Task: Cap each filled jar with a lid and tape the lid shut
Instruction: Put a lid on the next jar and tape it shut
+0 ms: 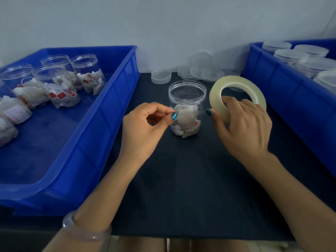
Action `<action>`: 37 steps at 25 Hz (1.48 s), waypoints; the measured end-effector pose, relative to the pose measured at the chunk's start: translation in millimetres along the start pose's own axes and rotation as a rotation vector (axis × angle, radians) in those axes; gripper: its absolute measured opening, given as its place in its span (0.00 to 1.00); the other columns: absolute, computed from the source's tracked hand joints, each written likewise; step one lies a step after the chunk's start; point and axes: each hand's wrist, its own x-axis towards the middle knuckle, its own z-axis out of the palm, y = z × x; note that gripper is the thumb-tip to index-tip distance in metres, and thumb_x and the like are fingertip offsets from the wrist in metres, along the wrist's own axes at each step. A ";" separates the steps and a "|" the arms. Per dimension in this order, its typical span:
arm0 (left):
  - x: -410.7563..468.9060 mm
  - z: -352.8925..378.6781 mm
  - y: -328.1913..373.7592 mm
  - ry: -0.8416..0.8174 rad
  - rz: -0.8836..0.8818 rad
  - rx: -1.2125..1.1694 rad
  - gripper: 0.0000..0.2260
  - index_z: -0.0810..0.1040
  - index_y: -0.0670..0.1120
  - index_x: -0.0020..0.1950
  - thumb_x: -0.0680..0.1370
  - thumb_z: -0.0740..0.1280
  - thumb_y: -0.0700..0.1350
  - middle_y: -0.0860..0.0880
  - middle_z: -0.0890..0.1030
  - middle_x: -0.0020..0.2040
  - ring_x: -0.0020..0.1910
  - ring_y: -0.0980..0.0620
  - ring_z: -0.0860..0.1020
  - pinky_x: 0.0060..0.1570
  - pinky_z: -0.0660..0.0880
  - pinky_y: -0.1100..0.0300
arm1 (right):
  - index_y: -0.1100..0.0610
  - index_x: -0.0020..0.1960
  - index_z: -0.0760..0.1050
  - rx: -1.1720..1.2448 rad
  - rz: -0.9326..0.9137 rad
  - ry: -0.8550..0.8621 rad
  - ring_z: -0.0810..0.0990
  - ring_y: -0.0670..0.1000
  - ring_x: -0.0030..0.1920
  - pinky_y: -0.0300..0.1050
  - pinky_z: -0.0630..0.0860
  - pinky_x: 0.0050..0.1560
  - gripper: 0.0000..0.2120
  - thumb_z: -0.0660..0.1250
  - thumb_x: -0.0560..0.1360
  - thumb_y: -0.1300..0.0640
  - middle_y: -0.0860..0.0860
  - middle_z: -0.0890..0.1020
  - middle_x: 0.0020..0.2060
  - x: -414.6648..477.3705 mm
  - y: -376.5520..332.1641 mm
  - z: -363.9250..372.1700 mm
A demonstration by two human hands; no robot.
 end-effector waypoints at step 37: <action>224.3 99.5 -168.1 0.000 -0.192 0.546 0.24 0.68 0.40 0.72 0.78 0.70 0.45 0.37 0.70 0.67 0.64 0.38 0.72 0.59 0.71 0.52 | 0.48 0.43 0.66 -0.020 0.029 -0.499 0.67 0.47 0.41 0.43 0.63 0.42 0.11 0.57 0.73 0.41 0.45 0.72 0.41 -1.8 27.7 47.8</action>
